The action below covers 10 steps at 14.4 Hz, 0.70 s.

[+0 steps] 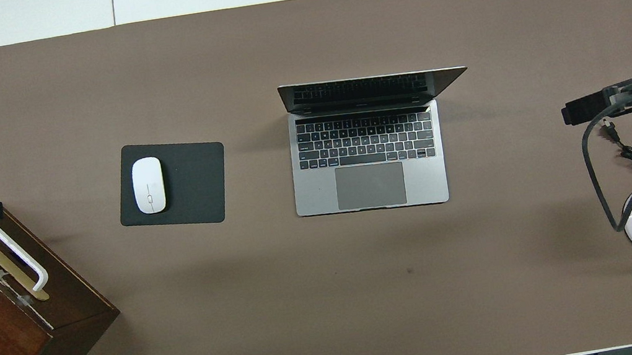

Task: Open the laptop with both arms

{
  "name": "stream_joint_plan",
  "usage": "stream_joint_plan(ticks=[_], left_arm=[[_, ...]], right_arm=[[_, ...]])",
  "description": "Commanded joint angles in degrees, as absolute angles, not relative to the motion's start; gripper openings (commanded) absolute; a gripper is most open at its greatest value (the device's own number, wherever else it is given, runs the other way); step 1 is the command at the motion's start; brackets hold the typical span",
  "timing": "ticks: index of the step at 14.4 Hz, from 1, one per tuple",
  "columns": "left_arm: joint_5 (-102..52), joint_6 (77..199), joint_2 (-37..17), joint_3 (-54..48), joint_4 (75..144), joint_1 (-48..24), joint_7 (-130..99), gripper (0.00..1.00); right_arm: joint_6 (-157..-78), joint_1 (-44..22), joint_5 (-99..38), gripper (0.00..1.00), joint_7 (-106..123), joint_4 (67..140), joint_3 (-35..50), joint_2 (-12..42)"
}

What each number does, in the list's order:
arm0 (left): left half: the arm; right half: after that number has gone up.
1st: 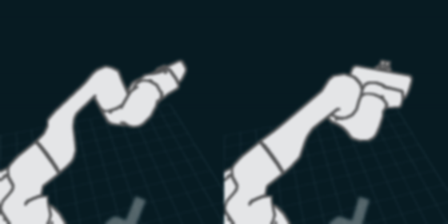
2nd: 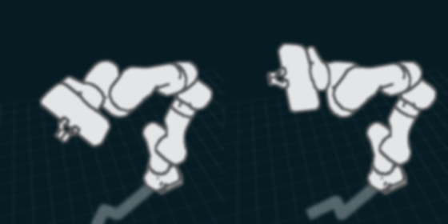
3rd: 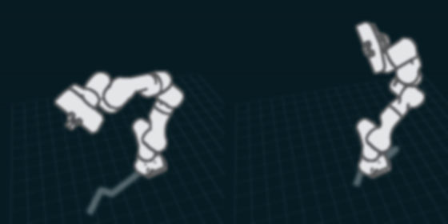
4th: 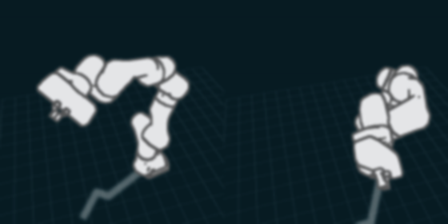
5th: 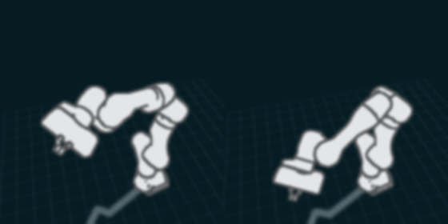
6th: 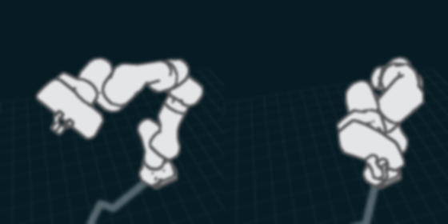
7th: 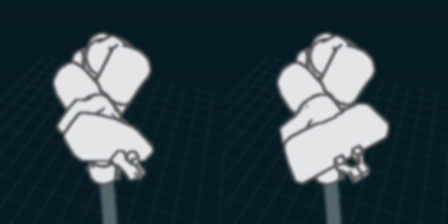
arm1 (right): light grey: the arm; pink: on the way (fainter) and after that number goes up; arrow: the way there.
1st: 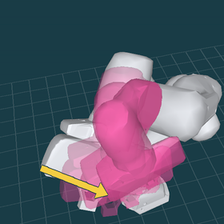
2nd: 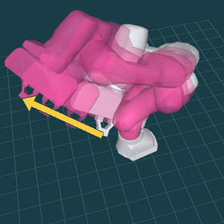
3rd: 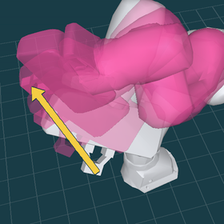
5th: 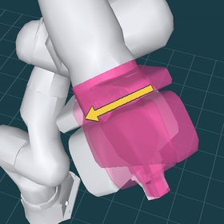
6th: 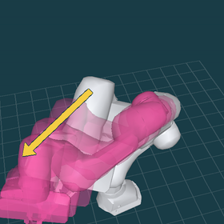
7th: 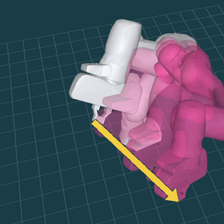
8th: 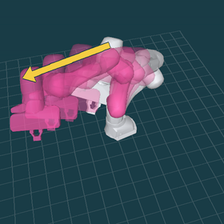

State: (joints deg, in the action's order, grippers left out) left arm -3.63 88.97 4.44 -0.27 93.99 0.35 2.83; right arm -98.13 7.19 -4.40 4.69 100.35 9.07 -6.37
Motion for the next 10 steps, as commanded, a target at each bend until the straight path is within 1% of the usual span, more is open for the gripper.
stream_joint_plan(ticks=[1, 10], left_arm=[[-1.1, 87.4, 4.1, -0.3, 93.3, -0.1, 2.1, 1.00], [0.7, 87.7, 4.3, -0.3, 94.4, 0.3, 5.5, 1.00]], right_arm=[[-99.6, 7.2, -4.1, 1.00, 6.1, 101.4, 9.0, -7.3], [-99.4, 8.7, -4.0, 1.00, 6.8, 102.0, 8.7, -7.4]])
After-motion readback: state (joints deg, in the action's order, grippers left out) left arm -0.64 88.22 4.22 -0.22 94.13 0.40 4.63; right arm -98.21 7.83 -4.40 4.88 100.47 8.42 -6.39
